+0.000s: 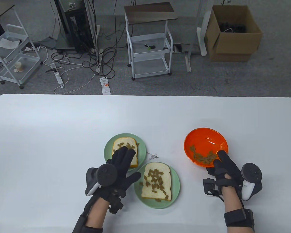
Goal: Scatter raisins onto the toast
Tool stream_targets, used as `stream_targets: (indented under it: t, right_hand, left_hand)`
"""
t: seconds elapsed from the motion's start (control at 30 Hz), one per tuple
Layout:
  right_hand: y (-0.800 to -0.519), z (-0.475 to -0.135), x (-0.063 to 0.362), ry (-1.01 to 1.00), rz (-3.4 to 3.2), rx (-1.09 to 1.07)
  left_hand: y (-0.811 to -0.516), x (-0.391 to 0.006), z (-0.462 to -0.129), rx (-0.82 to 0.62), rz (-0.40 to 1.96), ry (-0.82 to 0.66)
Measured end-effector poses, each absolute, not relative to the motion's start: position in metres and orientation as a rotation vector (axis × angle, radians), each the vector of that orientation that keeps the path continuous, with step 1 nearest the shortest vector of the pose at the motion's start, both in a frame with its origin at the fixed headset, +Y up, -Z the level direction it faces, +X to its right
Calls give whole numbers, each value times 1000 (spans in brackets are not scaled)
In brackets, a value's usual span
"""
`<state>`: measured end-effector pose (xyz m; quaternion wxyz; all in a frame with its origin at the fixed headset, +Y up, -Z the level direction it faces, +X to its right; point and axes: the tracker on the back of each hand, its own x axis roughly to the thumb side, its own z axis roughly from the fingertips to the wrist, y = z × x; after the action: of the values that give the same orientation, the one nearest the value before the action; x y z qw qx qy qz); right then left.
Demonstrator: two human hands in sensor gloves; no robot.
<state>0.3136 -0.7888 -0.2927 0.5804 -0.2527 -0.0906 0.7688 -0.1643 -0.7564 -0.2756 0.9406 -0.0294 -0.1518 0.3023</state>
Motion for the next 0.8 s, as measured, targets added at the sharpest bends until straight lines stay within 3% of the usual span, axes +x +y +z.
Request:
stream_targets:
  t: [0.47, 0.57, 0.8]
  right_hand:
    - [-801, -294, 328, -202, 1741, -689]
    - [-798, -296, 331, -160, 1874, -629]
    - [-754, -282, 311, -205, 2191, -553]
  left_hand:
    - [-765, -176, -280, -61, 594, -296]
    - [-765, -177, -280, -64, 593, -297]
    - [-761, -175, -277, -50, 589, -314]
